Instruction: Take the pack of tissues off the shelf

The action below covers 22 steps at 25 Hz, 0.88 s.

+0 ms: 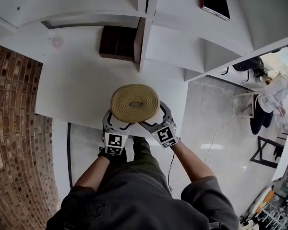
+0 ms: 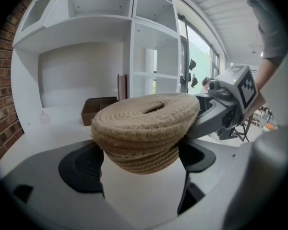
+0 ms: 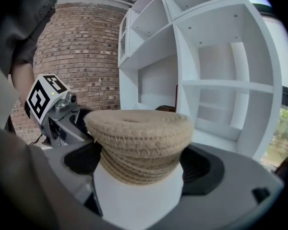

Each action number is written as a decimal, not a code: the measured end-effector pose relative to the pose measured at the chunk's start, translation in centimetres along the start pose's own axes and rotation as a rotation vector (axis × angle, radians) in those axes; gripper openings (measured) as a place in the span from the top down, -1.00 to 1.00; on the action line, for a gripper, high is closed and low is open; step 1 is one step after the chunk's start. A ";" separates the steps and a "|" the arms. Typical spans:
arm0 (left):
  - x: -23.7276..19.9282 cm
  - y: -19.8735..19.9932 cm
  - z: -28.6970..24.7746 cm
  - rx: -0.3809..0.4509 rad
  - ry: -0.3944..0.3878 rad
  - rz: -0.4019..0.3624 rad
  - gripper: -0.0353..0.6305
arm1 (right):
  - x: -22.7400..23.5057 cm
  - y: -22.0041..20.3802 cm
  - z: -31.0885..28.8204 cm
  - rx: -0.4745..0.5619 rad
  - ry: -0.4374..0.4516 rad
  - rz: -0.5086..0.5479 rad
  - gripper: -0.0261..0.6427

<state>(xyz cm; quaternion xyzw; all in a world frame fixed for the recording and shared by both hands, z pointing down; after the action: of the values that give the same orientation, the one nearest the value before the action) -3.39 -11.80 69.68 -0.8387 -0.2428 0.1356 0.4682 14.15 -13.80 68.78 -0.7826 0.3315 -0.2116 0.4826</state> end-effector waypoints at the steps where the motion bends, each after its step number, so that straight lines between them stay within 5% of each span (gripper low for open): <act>1: 0.1 -0.5 -0.4 -0.011 0.001 0.004 -0.54 | 0.1 -0.6 -0.3 -0.008 0.005 -0.006 -0.63; 11: 0.7 -4.7 -2.9 -0.108 0.006 0.017 -0.54 | 0.4 -5.5 -2.4 -0.070 0.045 -0.043 -0.63; 22: 1.0 -6.3 -3.8 -0.179 0.001 -0.057 -0.54 | 0.9 -7.1 -3.3 -0.145 0.042 0.029 -0.63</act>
<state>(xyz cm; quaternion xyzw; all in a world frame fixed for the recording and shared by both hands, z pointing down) -2.64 -11.19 77.02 -0.8700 -0.2775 0.0997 0.3952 14.87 -14.26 76.62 -0.8060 0.3673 -0.1962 0.4208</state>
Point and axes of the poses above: the fingertips, and each gripper's own axes: z backward along the fingers, x to its right, y out of its top, the point moved 8 cm from there along z, backward along the fingers, and after that the axes turned 1 degree about -z, right-handed, at the moved point
